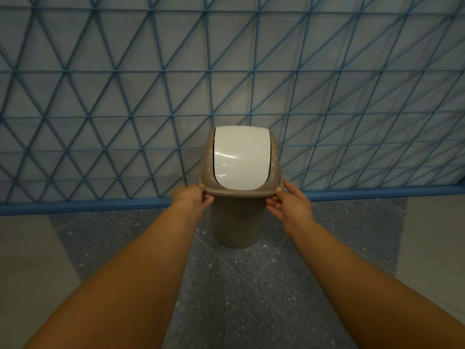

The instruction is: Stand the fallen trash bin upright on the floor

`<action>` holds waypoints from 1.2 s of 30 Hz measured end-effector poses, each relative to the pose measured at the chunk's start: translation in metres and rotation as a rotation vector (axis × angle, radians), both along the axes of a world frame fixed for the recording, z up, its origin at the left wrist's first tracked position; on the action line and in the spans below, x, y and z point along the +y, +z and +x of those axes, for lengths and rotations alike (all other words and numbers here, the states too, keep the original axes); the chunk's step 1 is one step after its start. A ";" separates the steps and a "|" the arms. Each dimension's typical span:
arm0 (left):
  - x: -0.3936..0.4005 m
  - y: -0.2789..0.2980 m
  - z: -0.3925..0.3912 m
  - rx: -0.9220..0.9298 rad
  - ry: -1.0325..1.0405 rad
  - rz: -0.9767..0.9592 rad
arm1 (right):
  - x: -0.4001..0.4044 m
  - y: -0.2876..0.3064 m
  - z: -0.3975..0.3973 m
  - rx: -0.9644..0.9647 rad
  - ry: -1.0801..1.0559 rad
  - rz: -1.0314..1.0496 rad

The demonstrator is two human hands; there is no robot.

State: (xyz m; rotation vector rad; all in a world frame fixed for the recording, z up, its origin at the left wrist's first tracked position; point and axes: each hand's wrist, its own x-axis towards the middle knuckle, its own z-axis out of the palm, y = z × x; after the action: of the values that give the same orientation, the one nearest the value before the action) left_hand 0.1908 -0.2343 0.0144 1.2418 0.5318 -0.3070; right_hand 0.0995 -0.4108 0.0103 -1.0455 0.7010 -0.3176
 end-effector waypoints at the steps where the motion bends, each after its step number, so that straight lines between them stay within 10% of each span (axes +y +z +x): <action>1: -0.002 0.000 -0.004 0.001 -0.006 -0.018 | -0.004 0.002 0.003 0.015 0.009 0.000; 30: 0.009 0.024 -0.032 0.004 0.032 -0.043 | -0.010 0.017 -0.003 0.099 0.107 -0.142; 36: 0.009 0.051 -0.042 -0.275 -0.351 0.582 | -0.004 0.040 -0.010 0.213 0.330 -0.721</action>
State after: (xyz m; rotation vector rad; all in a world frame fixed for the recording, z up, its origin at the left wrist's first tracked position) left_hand 0.1489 -0.2254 0.0655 1.9162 0.1587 -0.2764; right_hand 0.0893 -0.4150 0.0499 -1.8778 0.5962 -0.1701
